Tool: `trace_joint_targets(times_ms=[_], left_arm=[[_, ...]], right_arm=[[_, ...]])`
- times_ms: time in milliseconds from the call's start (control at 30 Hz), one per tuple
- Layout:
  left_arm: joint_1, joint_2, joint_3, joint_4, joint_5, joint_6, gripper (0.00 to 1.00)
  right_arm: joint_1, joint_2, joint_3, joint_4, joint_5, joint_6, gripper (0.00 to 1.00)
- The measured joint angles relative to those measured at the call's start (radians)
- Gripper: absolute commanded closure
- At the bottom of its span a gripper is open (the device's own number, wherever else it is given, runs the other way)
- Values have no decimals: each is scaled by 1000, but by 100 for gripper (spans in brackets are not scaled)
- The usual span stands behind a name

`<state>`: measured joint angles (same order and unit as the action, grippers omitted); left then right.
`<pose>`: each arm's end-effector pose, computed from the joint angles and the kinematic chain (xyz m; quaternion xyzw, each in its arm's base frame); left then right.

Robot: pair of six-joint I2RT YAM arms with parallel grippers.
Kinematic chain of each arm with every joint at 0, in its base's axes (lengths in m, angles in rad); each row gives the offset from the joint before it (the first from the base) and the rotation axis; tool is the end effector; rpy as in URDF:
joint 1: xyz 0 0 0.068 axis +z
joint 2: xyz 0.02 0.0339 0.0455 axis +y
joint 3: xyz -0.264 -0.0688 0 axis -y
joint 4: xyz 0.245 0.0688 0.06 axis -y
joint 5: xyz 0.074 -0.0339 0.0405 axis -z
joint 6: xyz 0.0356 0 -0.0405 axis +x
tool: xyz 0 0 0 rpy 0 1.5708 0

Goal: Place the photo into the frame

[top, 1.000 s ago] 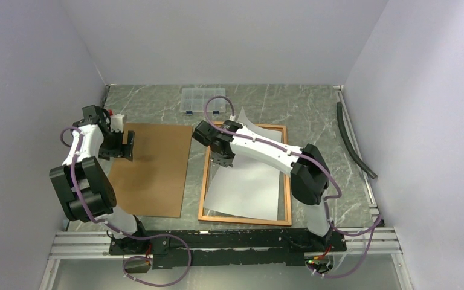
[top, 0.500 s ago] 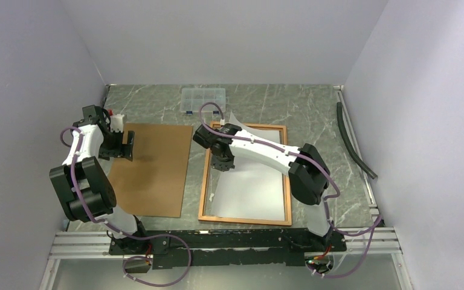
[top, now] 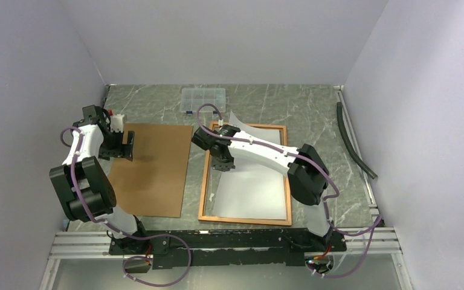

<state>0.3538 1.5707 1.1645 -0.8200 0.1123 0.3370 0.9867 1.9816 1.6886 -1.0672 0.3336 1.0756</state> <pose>0.2881 0.1022 0.2329 0.0014 0.9837 0.0059 0.1798 0.2302 0.3271 0.2370 0.0610 0.9789 0.0041 0.1949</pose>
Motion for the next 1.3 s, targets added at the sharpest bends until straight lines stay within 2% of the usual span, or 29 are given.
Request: trace_joint_targets(times_ms=[167,400,667,767,933,1133,1300], left_arm=[[0,8,1,-1,3,-2,6],[0,17,8,-5,3,-2,6],[0,18,36,-9,-5,1,6],[5,24,50,-13,-5,1,6],[14,45,70,-16,-6,2,6],[45,71,117,-30,-11,16,6],[84,89,154,-32,-28,35,8]], right_arm=[[2,0,-8,-6,19,-12,98],[2,0,-33,22,21,-40,61],[2,0,-33,85,-7,-107,32],[2,0,-33,97,-22,-132,27],[2,0,-33,102,-38,-166,26],[5,-32,-81,140,-72,-177,18],[8,-27,-50,196,-133,-187,17]])
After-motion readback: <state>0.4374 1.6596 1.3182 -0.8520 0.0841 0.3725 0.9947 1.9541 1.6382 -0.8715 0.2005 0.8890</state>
